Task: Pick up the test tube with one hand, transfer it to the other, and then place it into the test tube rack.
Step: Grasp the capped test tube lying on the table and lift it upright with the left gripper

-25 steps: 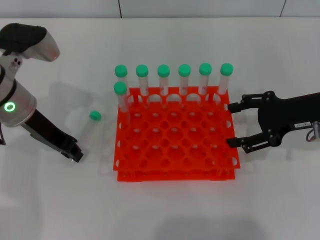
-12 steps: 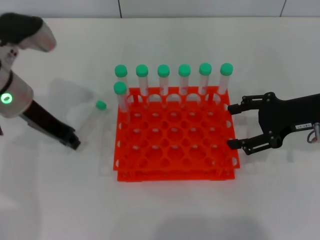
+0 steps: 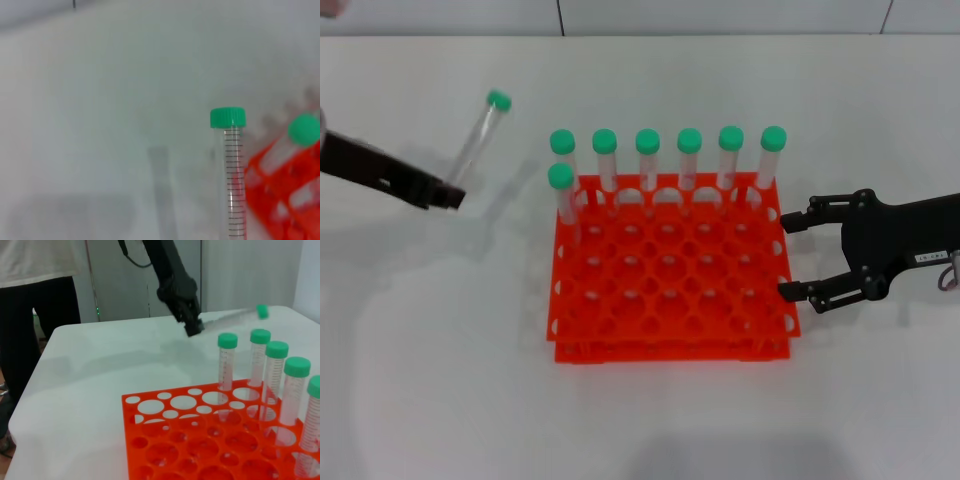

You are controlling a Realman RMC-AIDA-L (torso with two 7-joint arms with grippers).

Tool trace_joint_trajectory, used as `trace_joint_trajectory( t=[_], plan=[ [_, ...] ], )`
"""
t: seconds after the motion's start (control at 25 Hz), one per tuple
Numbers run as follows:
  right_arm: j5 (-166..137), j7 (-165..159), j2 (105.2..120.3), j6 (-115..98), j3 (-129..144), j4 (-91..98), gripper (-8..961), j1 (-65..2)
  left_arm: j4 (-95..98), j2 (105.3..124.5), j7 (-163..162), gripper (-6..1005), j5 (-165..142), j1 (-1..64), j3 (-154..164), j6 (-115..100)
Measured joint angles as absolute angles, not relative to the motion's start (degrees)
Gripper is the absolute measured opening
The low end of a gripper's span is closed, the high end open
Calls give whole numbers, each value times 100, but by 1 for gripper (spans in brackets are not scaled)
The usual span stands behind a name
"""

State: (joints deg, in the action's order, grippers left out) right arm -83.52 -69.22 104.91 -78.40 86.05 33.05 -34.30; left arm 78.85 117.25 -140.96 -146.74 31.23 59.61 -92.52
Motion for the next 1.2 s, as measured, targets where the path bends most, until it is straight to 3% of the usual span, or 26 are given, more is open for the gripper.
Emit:
trace_joint_trajectory(
  t=[0.24,0.4,0.68,0.8,0.96,1.04,1.12,1.2],
  plan=[
    [-8354,-6921,10542,-7820,8586,3321,855,-3393,8473,11919,-12604,187,-13493,2311,5979,-8366],
    [-8359,-6913,10578,-7800,8586,3322,855,-3384,8371,11934,-11295,186,-12242,1749,6177,-7504],
    [-8360,-6913,10622,-7796,8585,3325,854,-3385,7138,11829,-9196,186,-9939,1840,5547,-8191],
    [-8359,-6917,10638,-7795,8580,3336,854,-3401,6197,11630,-8892,187,-9702,2284,5091,-8844],
    [-8359,-6922,10658,-7795,8578,3342,854,-3415,4418,11009,-8644,187,-9724,3089,4895,-9417],
    [-8358,-6921,10682,-7795,8578,3346,854,-3421,3841,10800,-8519,188,-9791,3346,4924,-9527],
    [-8358,-6914,10702,-7795,8573,3349,854,-3425,3453,10684,-8413,188,-10001,3579,4953,-9579],
    [-8358,-6906,10711,-7795,8569,3366,854,-3426,3408,10703,-8346,187,-10327,3713,4953,-9579]
  ],
)
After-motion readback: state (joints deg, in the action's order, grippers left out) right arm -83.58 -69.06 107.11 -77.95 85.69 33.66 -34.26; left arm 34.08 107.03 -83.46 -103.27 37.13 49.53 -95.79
